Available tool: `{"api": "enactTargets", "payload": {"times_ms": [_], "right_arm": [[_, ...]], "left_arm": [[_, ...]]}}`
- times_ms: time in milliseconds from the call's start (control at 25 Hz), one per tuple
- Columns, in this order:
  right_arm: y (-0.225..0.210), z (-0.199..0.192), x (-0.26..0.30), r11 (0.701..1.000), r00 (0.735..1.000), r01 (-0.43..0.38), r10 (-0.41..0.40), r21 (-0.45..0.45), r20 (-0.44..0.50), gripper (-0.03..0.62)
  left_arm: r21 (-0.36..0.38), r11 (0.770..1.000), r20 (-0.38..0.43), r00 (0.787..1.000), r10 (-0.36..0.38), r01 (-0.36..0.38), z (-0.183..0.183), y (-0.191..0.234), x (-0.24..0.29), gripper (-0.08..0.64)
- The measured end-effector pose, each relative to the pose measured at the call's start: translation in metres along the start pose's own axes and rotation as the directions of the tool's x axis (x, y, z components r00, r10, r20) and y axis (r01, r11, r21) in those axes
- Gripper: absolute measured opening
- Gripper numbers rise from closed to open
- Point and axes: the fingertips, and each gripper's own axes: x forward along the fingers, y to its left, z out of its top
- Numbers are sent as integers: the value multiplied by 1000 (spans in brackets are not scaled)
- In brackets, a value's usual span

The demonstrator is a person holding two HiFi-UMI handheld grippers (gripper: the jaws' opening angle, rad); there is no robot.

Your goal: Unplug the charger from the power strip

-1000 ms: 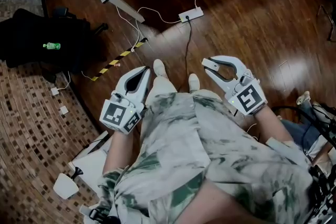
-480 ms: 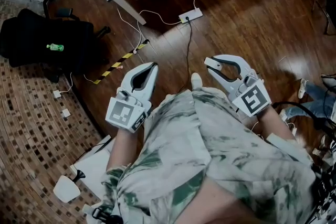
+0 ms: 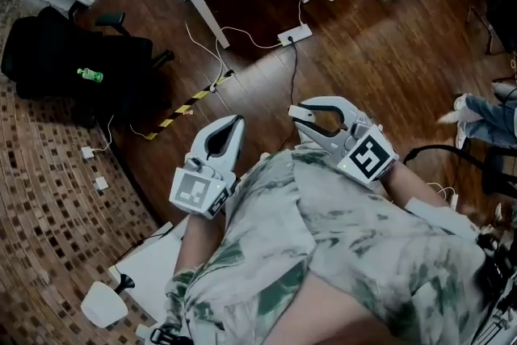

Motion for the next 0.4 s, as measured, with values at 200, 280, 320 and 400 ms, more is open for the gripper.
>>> {"api": "enactTargets", "payload": {"times_ms": [200, 280, 320, 400], "right_arm": [[34, 8, 33, 1000, 1000, -13, 13, 7, 22, 109], [50, 5, 35, 999, 999, -35, 35, 9, 28, 109], [60, 3, 33, 998, 998, -59, 58, 14, 29, 109], [85, 0, 24, 993, 993, -118, 117, 29, 32, 109]], "left_arm": [[40, 999, 13, 999, -29, 29, -6, 3, -34, 3], [39, 999, -2, 1000, -28, 28, -12, -8, -46, 3], [30, 999, -12, 1000, -19, 19, -16, -18, -52, 3], [6, 1000, -33, 999, 7, -7, -23, -40, -67, 3]]}}
